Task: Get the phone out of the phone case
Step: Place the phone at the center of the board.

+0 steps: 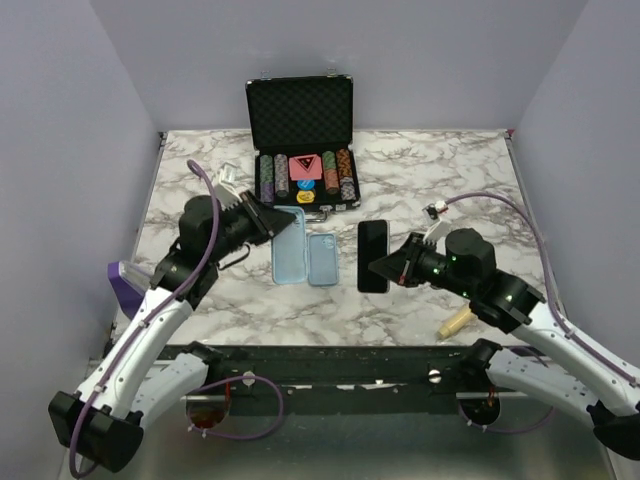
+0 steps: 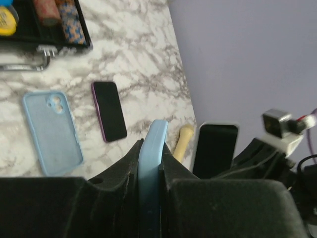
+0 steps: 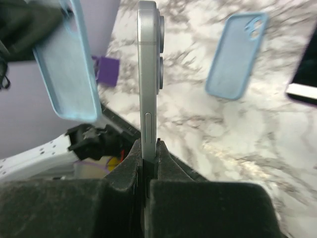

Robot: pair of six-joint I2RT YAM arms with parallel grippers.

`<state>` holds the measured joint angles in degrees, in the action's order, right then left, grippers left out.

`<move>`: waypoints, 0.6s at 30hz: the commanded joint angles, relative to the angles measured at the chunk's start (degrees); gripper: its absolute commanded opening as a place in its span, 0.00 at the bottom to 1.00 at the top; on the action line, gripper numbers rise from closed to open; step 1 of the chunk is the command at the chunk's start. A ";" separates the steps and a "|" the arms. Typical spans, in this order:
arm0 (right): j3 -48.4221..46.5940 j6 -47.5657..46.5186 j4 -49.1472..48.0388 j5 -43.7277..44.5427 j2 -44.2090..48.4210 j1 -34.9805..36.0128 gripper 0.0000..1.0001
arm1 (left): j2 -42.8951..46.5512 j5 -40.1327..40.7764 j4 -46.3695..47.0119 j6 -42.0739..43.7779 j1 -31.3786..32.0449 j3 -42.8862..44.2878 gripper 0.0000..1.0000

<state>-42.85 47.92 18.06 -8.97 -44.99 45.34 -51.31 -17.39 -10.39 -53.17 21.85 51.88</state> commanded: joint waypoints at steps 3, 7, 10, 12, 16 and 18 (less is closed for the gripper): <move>-7.07 -7.31 14.80 16.96 2.72 -0.08 0.01 | 4.81 4.54 -0.71 -10.35 13.03 -17.83 0.00; -7.69 -8.02 14.46 17.06 2.28 -0.08 0.01 | 3.86 10.78 8.09 -19.94 20.15 -25.58 0.00; -6.81 -7.58 13.84 16.01 2.10 -0.08 0.01 | -0.09 12.82 16.16 -23.47 21.66 -29.72 0.00; -5.23 -6.79 12.36 14.43 2.36 -0.08 0.01 | -2.64 13.69 17.69 -23.04 21.40 -30.35 0.00; -1.98 -5.56 9.98 11.44 2.01 -0.08 0.01 | -6.16 13.28 14.61 -15.32 14.49 -28.15 0.00; -0.49 -5.21 8.75 10.30 2.19 -0.08 0.01 | -7.92 7.39 15.84 -11.72 7.28 -28.15 0.00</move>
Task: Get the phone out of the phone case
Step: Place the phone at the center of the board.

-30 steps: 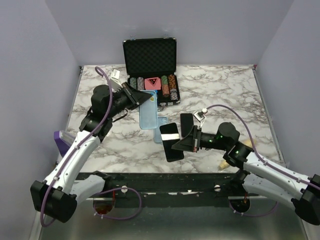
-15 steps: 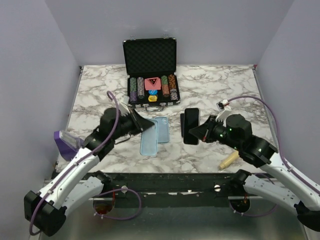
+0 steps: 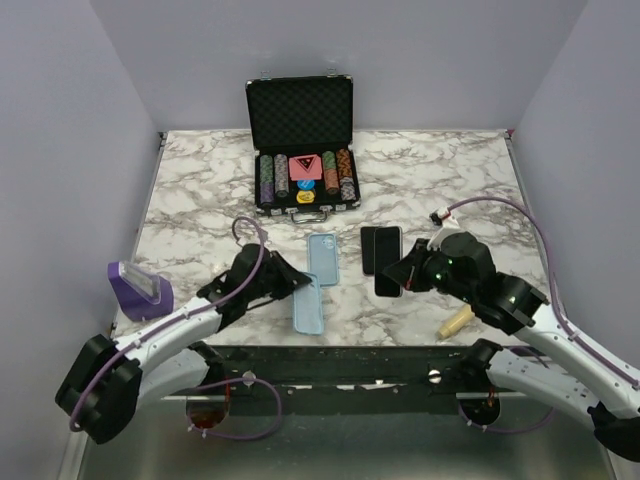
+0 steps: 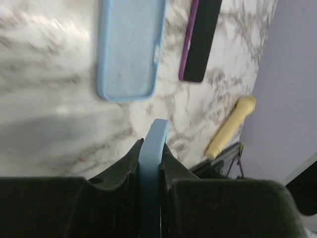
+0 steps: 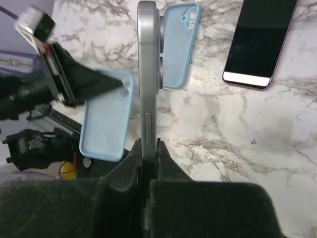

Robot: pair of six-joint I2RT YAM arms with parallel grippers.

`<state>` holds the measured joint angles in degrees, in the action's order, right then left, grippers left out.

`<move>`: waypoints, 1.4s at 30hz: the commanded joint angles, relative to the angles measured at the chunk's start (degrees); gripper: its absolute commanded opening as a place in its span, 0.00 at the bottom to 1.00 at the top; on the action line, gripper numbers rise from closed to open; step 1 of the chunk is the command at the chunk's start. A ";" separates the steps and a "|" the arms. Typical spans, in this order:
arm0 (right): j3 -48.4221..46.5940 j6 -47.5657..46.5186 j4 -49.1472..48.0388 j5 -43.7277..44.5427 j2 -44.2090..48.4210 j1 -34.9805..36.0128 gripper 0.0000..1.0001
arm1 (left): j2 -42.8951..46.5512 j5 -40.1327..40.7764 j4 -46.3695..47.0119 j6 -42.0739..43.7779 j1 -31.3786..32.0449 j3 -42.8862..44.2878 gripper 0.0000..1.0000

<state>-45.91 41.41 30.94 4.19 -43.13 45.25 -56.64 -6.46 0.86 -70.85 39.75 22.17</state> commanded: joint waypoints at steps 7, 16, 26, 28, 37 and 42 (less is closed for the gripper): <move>6.18 1.48 -7.03 -5.68 -1.34 0.01 0.01 | -8.38 -11.99 3.79 18.10 -20.31 8.31 0.00; 6.62 1.48 -7.91 -5.95 -2.31 -0.08 0.01 | -25.78 -18.94 9.93 22.16 -25.24 16.23 0.00; 4.07 -2.29 -5.53 -2.76 -9.94 -9.54 0.01 | -35.11 -20.00 17.68 20.84 -25.68 17.99 0.00; 4.51 -4.39 -7.46 -9.42 -13.18 -16.12 0.01 | -36.34 -19.82 17.25 21.45 -26.12 18.78 0.00; 2.49 -13.63 -9.84 -10.86 -27.26 -29.16 0.01 | -38.28 -18.41 13.90 22.95 -27.70 19.75 0.16; 1.62 -16.97 -13.44 -14.11 -30.60 -31.98 0.01 | -38.28 -17.89 10.22 23.21 -27.79 21.33 0.34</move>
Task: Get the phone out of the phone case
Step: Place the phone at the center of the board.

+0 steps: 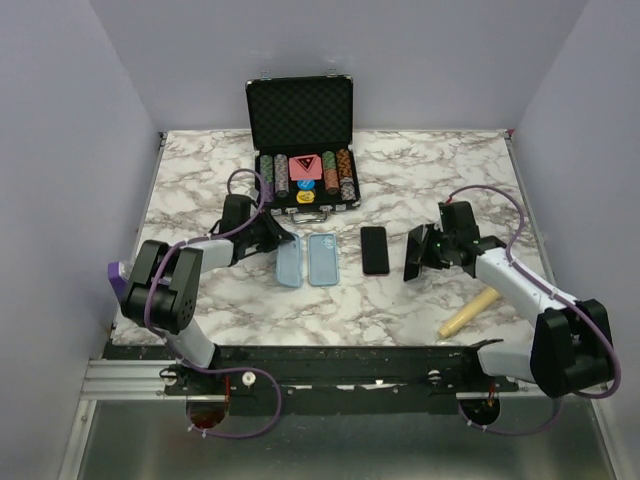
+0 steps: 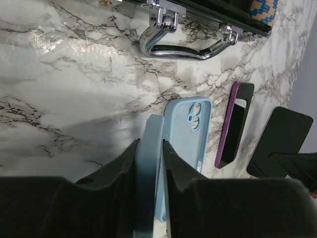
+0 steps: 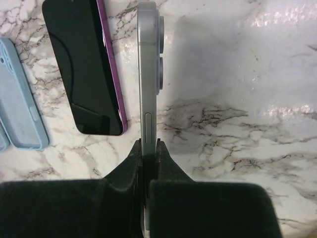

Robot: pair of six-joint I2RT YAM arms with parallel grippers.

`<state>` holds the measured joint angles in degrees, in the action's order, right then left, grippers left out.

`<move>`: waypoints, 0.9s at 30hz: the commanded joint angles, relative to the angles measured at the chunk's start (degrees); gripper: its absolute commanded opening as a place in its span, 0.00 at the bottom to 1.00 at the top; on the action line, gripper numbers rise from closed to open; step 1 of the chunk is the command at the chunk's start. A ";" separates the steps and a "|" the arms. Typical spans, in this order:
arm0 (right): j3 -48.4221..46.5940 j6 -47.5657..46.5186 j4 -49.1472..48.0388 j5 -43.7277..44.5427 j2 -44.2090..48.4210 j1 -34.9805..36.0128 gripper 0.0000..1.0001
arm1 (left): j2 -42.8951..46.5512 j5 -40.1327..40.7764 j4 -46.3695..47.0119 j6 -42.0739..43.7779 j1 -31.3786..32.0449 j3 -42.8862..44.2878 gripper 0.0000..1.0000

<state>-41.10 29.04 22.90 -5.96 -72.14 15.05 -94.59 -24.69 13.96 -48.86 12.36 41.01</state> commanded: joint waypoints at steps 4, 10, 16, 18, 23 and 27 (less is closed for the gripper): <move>-2.67 -6.80 -7.86 -9.67 -3.18 -4.41 0.01 | -0.16 0.69 -4.46 0.70 -0.41 2.84 0.46; -2.67 -8.03 -9.27 -14.60 -5.82 -6.17 0.01 | 3.17 5.34 -12.27 1.13 -0.41 4.16 0.61; -2.67 -7.94 -10.50 -16.80 -8.54 -7.31 0.01 | 8.97 11.93 -22.90 0.09 -0.49 5.48 0.76; -2.49 -7.85 -10.77 -16.90 -9.59 -7.84 0.01 | 11.16 14.22 -25.90 -0.01 -0.49 5.57 0.77; -2.23 -8.21 -12.17 -19.97 -12.32 -9.24 0.01 | 18.54 17.04 -29.68 0.96 -0.41 5.22 0.78; -3.37 -8.73 -12.26 -22.60 -15.04 -10.13 0.01 | 24.70 16.61 -32.58 2.71 -0.32 6.27 0.79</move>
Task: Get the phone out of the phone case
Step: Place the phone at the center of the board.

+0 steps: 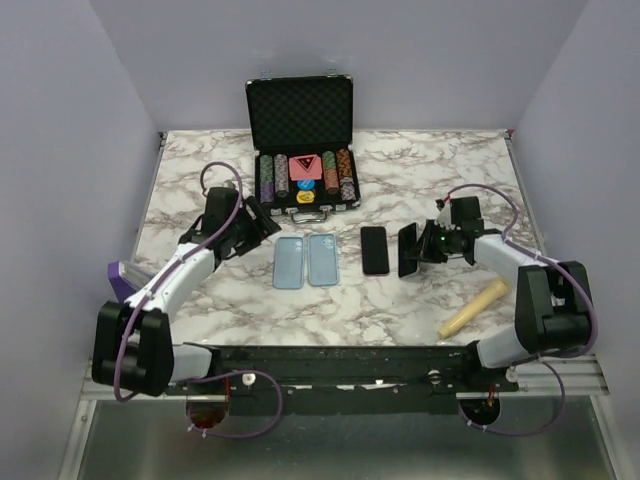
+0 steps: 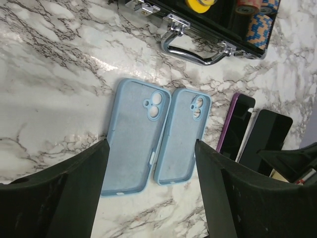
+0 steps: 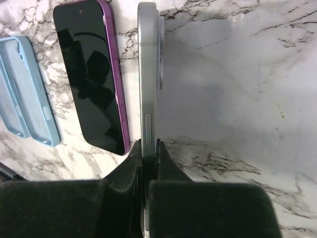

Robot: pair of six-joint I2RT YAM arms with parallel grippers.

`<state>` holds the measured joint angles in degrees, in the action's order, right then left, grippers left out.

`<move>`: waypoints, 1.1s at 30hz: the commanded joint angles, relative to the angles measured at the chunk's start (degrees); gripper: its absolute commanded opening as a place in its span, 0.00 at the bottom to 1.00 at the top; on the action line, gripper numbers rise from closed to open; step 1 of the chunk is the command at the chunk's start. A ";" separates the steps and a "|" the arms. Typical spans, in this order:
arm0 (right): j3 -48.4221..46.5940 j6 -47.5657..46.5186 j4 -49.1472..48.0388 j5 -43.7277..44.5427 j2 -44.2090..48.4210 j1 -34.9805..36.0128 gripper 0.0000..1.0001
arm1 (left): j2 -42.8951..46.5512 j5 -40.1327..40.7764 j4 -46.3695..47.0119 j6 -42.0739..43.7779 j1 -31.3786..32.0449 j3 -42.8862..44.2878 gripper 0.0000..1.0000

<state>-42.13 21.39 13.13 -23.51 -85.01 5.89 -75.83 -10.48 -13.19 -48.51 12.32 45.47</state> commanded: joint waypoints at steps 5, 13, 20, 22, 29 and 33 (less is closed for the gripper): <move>-3.74 -2.05 -0.92 -3.49 -5.33 -1.84 0.07 | 13.50 -0.42 -5.62 3.16 1.56 1.46 0.79; -5.95 -3.46 1.82 1.80 -10.43 -2.11 0.18 | 21.95 -1.12 -7.64 3.16 7.89 1.90 0.79; -6.21 -3.10 3.13 5.48 -12.19 -2.20 0.29 | 27.66 0.73 -11.15 4.04 12.12 2.43 0.80; -6.38 -3.02 3.57 6.89 -12.37 -2.20 0.38 | 29.07 0.55 -11.86 4.21 12.21 2.78 0.80; -8.05 -3.02 4.81 10.06 -13.95 -2.20 0.49 | 31.89 1.78 -14.23 5.35 12.73 5.33 0.80; -9.72 -2.76 5.85 13.39 -13.60 -2.20 0.69 | 31.80 2.39 -14.93 5.97 12.73 5.85 0.80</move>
<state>-51.37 20.10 14.50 -20.51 -96.12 4.05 -44.42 -9.87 -25.98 -44.12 24.75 49.78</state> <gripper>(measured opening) 0.616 0.801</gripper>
